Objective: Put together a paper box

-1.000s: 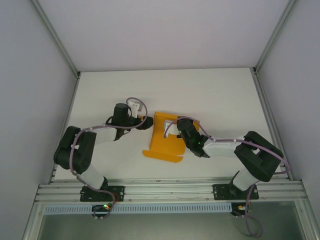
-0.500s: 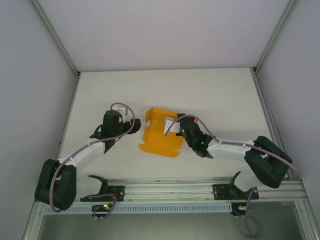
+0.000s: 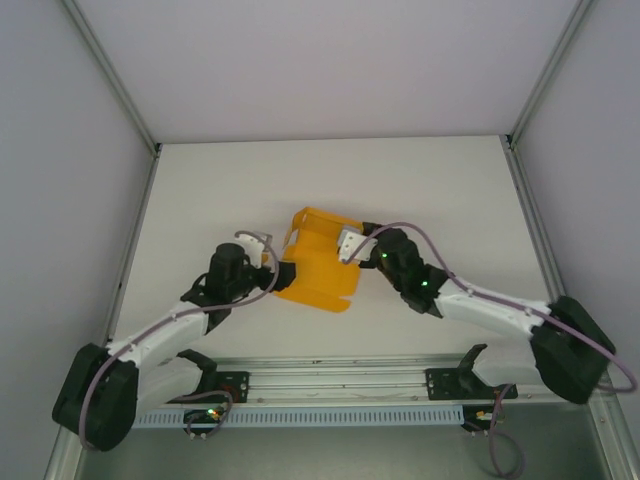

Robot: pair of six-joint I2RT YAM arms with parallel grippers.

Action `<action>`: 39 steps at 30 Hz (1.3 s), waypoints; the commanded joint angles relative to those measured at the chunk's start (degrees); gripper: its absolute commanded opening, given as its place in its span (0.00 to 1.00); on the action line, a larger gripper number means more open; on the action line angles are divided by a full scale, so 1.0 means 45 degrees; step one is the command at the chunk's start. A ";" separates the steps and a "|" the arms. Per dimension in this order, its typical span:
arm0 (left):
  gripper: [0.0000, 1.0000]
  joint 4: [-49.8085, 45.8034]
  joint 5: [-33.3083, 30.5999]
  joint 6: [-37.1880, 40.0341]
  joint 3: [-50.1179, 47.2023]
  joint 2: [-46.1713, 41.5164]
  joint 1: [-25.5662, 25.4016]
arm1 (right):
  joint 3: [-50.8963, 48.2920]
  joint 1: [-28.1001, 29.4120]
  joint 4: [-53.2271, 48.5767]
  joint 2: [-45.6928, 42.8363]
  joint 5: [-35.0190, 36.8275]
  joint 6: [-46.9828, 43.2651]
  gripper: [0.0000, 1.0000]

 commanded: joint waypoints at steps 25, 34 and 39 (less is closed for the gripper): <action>0.76 0.1490 0.5356 -0.0380 -0.0810 -0.1547 0.1818 | 0.1256 -0.1456 -0.4933 -0.2819 -0.6471 0.2803 0.00; 0.37 0.2059 0.7810 -0.0162 -0.0398 -0.0491 0.1839 | 0.1792 -0.2500 -0.5571 -0.2686 -0.8156 0.3171 0.00; 0.00 0.3872 0.8681 -0.1051 -0.0720 -0.0444 0.1893 | 0.1910 -0.3133 -0.5681 -0.2633 -0.8889 0.3170 0.00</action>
